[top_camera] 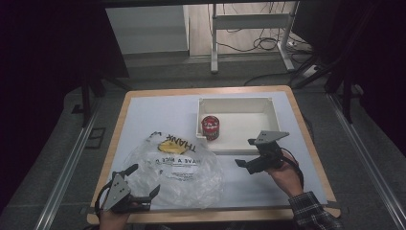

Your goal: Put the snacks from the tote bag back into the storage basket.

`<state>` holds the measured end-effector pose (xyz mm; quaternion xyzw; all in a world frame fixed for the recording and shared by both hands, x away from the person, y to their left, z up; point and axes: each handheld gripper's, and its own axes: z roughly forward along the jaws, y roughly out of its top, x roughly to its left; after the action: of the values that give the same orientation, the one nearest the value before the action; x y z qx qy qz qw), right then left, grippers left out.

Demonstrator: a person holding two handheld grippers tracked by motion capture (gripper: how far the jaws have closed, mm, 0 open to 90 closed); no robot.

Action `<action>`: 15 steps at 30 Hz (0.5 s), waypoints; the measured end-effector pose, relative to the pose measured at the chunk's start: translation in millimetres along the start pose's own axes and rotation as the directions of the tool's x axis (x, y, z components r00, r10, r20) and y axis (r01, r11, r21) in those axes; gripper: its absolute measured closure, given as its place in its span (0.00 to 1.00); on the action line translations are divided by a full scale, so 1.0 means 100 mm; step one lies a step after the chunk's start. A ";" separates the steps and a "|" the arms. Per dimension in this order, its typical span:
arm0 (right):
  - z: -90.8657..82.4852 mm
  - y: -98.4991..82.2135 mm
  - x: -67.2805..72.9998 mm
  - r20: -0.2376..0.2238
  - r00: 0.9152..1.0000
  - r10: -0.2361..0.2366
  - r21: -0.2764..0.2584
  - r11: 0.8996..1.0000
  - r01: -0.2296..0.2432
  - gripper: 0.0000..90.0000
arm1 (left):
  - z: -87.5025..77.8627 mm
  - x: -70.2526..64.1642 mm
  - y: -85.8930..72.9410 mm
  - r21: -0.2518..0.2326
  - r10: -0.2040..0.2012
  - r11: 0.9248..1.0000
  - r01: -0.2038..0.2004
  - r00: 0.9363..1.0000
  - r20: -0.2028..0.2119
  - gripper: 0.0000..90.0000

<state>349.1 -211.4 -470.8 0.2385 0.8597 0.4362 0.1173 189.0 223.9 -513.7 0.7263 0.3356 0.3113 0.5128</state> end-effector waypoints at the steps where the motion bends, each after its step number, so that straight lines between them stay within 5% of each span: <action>1: -0.02 -0.02 0.00 0.002 1.000 0.001 -0.002 1.000 -0.001 0.06 | 0.00 0.00 0.00 0.000 0.000 1.000 0.000 1.000 0.000 0.02; 15: -0.17 -0.23 0.03 0.027 0.999 0.025 -0.008 1.000 -0.025 0.05 | 0.00 0.00 0.00 0.005 0.005 1.000 -0.005 1.000 0.002 0.02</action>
<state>332.4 -232.9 -479.4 0.2548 0.8532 0.4378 0.1244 189.0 223.5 -513.7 0.7288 0.3338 0.3110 0.5106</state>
